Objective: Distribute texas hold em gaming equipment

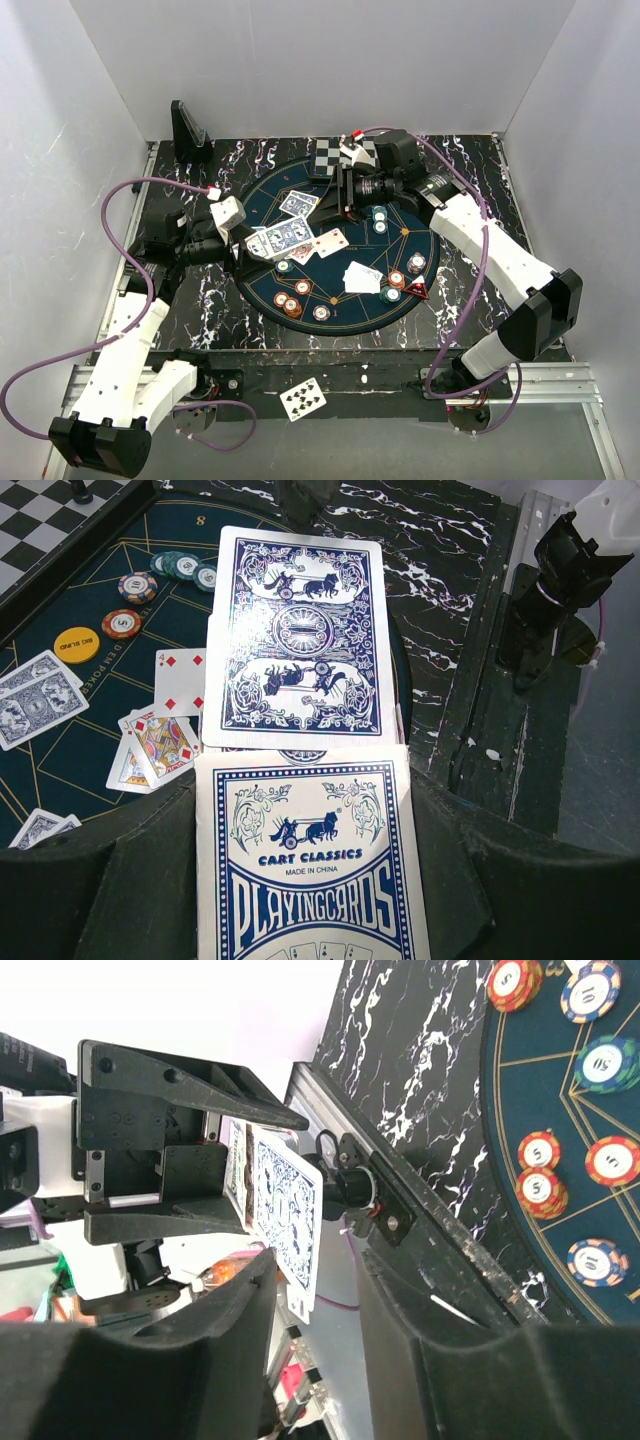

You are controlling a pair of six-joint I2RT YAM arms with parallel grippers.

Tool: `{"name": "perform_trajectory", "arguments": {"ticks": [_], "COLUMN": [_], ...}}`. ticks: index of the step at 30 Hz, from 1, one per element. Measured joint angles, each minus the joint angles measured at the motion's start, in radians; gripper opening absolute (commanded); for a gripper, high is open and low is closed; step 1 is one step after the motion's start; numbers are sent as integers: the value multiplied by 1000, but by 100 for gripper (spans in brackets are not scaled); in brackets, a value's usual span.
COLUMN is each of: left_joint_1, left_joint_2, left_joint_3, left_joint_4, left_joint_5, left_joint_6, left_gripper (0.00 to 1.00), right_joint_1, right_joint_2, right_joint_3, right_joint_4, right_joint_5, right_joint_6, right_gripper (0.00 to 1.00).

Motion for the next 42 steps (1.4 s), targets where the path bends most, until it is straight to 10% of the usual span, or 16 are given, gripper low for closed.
{"name": "perform_trajectory", "arguments": {"ticks": [3,14,24,42], "left_joint_1": [0,0,0,0], "left_joint_2": [0,0,0,1], "left_joint_3": [0,0,0,0], "left_joint_4": [0,0,3,1], "left_joint_5": [0,7,7,8], "left_joint_6": [0,-5,-7,-8], "left_gripper": [0,0,0,0], "right_joint_1": [0,63,90,40], "right_joint_2": [0,76,116,60], "right_joint_3": [-13,-6,-6,-36], "right_joint_4": [1,27,77,71], "right_joint_5": [-9,-22,-29,-30], "right_joint_6": [13,18,50,63], "right_gripper": [80,86,52,41]}}
